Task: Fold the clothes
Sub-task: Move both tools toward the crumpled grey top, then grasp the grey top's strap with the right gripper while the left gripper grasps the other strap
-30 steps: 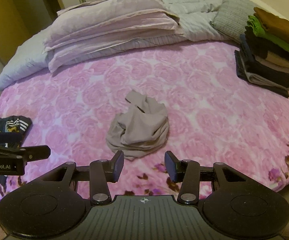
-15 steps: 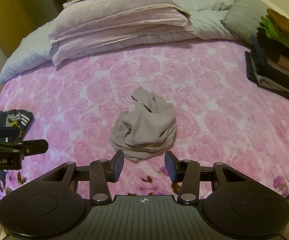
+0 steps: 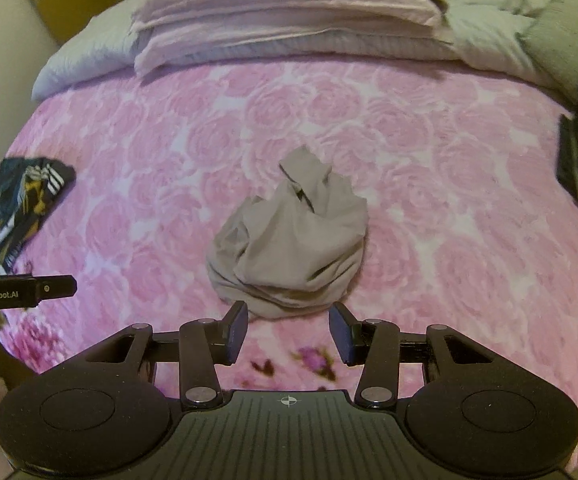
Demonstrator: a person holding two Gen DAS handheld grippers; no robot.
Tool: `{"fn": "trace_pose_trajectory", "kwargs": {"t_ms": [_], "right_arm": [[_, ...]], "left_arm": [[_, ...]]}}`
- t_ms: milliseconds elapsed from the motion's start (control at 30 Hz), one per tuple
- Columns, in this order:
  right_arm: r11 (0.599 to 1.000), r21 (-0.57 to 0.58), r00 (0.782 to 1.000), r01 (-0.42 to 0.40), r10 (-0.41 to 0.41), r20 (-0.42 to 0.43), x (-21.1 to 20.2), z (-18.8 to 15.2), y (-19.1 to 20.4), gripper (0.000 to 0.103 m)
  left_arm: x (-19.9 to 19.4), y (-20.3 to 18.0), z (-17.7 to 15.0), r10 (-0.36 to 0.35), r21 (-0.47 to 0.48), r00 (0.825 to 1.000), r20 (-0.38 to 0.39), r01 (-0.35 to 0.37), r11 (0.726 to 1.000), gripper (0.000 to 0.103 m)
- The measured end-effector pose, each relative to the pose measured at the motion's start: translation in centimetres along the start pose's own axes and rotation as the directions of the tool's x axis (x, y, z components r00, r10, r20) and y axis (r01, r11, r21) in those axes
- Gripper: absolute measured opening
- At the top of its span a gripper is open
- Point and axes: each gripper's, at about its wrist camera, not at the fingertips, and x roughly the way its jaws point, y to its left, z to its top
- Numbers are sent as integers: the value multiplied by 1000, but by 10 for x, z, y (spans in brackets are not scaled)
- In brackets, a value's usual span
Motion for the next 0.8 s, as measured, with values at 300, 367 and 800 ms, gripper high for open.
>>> {"fn": "trace_pose_trajectory", "kwargs": {"t_ms": [300,367,800], "right_arm": [[999,-21,999,-31,31,-8,55,45,-10,42],[999,-22,999,-41,41,-8,72,57,-7,42],[1000,-24,1000,-11,10,-19,198,102,-3,42]], "left_arm": [[49,7,18,16,-41,1000,-8,-16,999,83],[64,8,25,12,-33,1000,-25,-13,999,83],[159,11,68,-8,61,996,-90,14,998,83]]}}
